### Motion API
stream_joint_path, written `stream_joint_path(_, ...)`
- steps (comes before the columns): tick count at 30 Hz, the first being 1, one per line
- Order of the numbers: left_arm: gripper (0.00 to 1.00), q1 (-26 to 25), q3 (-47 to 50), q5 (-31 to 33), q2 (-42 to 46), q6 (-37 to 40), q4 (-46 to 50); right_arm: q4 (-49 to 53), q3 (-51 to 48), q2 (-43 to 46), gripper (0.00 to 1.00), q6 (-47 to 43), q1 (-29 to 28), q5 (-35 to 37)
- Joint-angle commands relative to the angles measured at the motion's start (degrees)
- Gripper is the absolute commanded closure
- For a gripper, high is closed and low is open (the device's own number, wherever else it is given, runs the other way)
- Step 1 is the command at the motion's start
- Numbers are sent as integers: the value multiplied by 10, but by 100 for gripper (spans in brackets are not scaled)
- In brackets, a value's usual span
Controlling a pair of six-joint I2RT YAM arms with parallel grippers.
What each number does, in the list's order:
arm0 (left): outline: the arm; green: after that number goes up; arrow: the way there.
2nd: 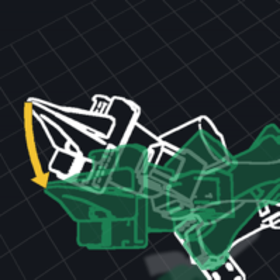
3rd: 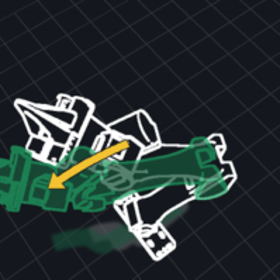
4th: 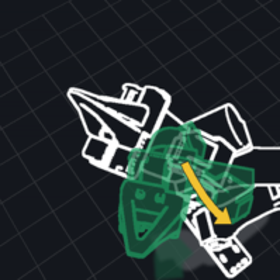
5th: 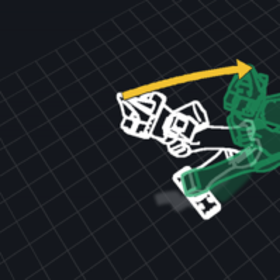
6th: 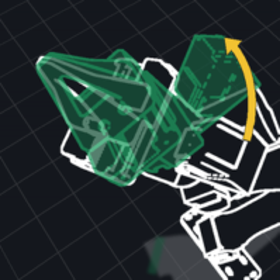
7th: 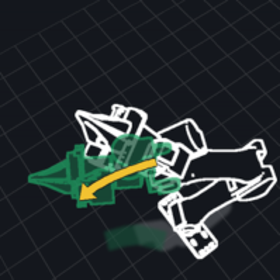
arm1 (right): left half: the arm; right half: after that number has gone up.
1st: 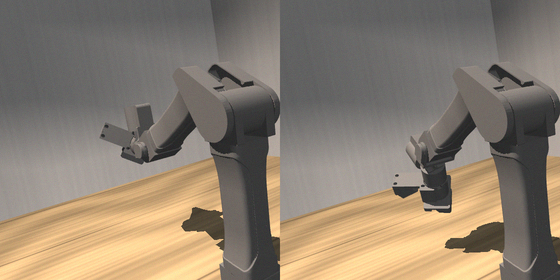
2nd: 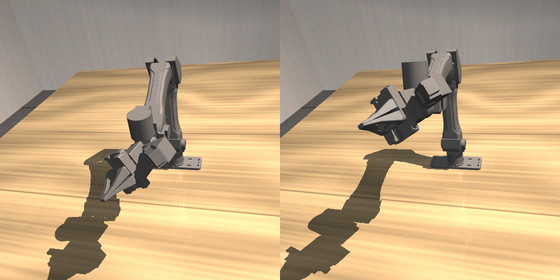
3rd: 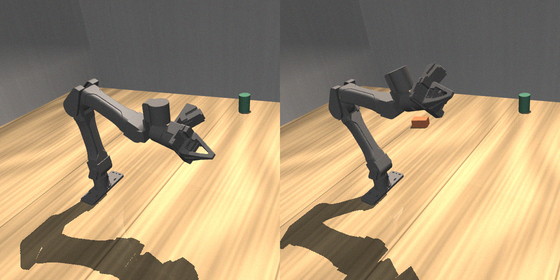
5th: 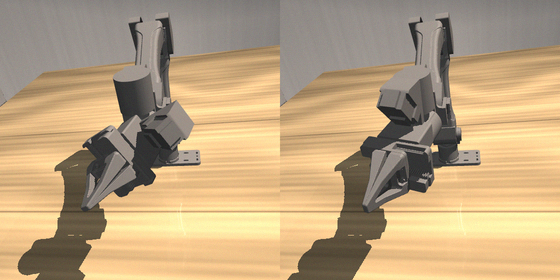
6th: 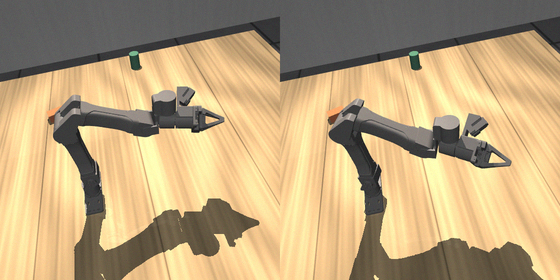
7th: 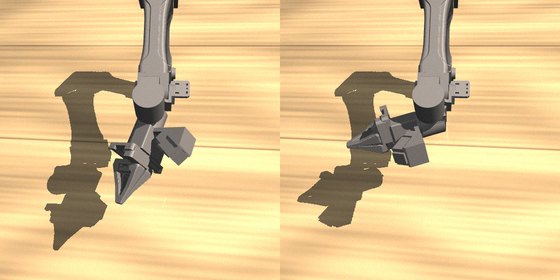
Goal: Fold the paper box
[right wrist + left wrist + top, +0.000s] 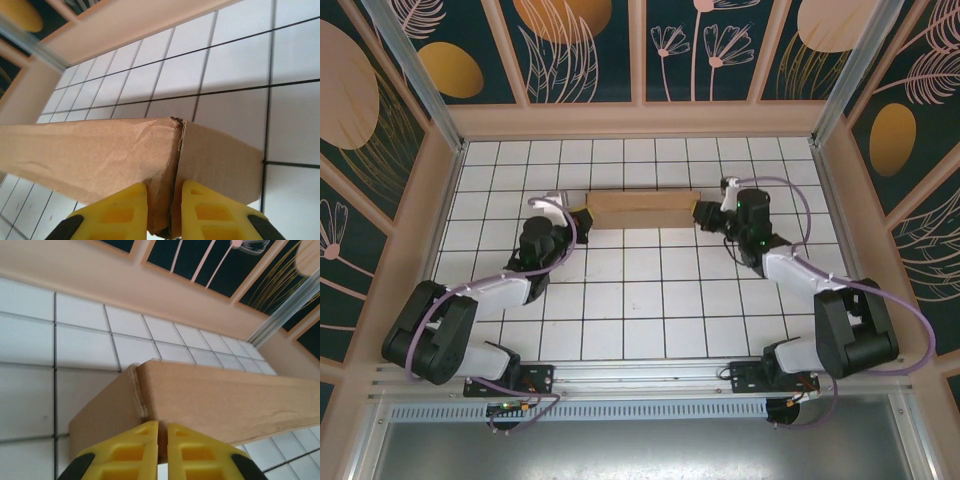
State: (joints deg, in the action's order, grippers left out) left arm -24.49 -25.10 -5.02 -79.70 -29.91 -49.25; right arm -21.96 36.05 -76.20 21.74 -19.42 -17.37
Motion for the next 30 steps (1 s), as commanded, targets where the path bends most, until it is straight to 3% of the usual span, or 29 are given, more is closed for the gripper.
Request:
stream_joint_path(1,89,-47,33,-29,19,-4,-18,-47,-58,43,82,-16,-62,23)
stream_joint_path(6,83,-109,58,9,48,-35,98,-16,-133,96,77,25,-92,74)
stream_joint_path(13,48,-111,93,19,116,-75,201,-2,-197,154,29,75,-107,63)
stream_joint_path(15,43,-111,76,26,137,-72,248,27,-185,164,21,76,-107,64)
stream_joint_path(21,40,-101,-14,53,160,10,331,128,-112,154,16,73,-83,98)
stream_joint_path(25,41,-49,-54,19,83,5,329,161,-51,69,34,68,-44,43)
stream_joint_path(30,47,-37,-62,-12,2,-10,289,209,14,-38,38,60,-36,37)
